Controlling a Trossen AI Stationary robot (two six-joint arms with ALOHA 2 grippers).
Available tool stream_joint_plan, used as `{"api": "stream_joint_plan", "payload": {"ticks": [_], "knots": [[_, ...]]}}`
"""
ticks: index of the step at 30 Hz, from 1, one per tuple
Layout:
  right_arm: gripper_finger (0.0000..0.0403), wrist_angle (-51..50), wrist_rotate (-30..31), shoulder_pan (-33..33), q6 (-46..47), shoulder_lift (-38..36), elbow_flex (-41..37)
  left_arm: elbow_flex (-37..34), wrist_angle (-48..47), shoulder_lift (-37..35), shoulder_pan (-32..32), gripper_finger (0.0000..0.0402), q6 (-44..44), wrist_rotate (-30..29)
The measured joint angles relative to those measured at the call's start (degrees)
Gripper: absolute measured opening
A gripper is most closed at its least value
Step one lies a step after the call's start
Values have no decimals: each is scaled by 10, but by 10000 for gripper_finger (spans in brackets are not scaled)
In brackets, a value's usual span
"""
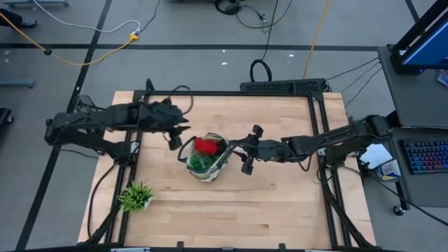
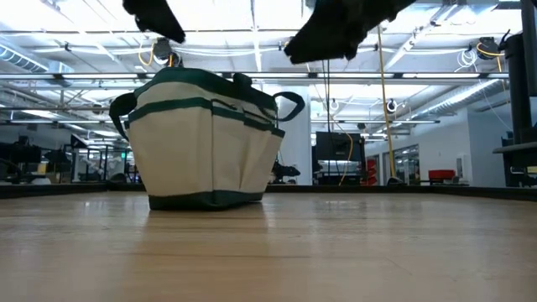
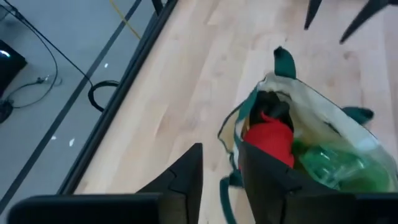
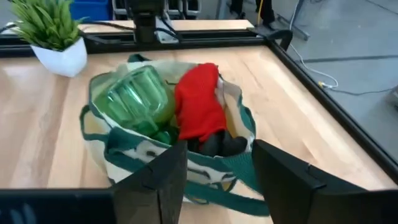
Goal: Pick & Place Garden tools in Gardening bag
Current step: Return to Home Position
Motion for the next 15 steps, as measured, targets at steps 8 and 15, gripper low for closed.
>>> {"api": "stream_joint_plan", "payload": {"ticks": [8,15], "knots": [[159,-1,0,18,-46,-52,0,0,-40,-87,-20,14,5,-2],[100,-5,0,28,-77,-104,0,0,-52,-161,-40,13,2,-34]]}}
